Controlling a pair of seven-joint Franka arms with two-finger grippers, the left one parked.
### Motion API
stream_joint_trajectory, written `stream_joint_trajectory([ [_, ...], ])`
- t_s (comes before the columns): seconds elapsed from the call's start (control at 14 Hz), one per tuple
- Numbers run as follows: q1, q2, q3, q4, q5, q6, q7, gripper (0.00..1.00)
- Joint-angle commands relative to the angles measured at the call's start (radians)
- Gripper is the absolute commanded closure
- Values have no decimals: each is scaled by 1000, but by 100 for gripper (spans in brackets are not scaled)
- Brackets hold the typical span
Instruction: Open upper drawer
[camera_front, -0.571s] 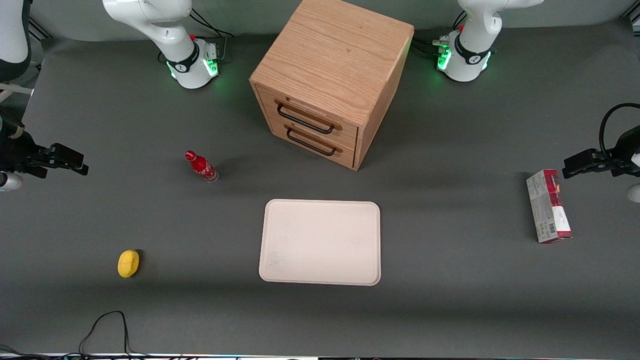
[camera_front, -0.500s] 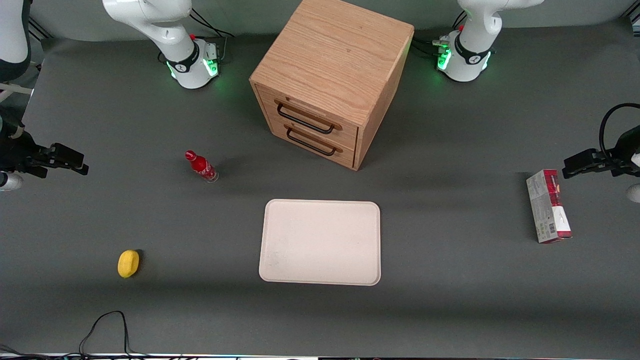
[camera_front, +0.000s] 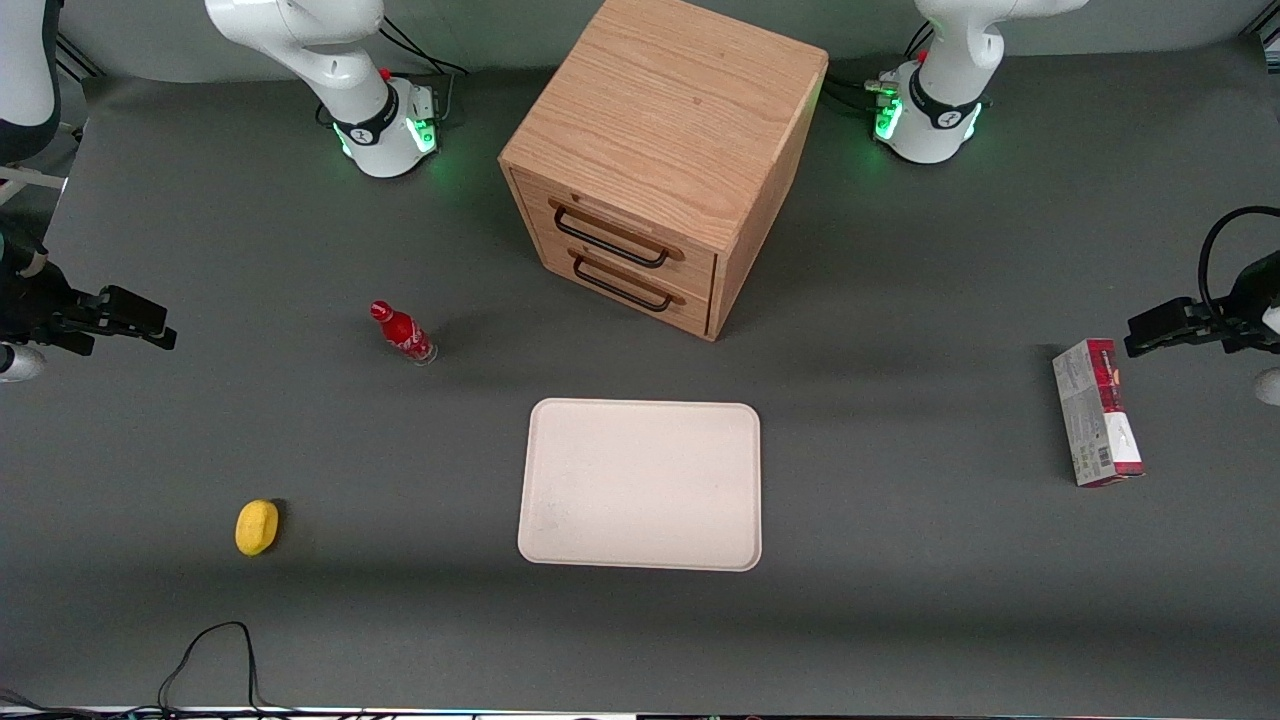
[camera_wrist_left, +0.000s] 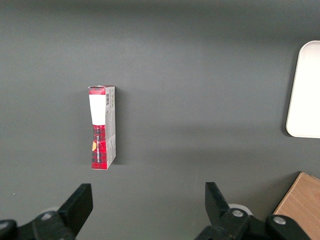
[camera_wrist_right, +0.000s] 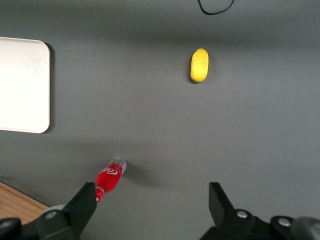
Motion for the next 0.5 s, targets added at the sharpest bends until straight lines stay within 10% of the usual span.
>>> stream_joint_trajectory([
  [0.0,1,-9,10,1,-9,-12,25,0],
  [0.43,169,20,20,24,-4,-10,24,0],
])
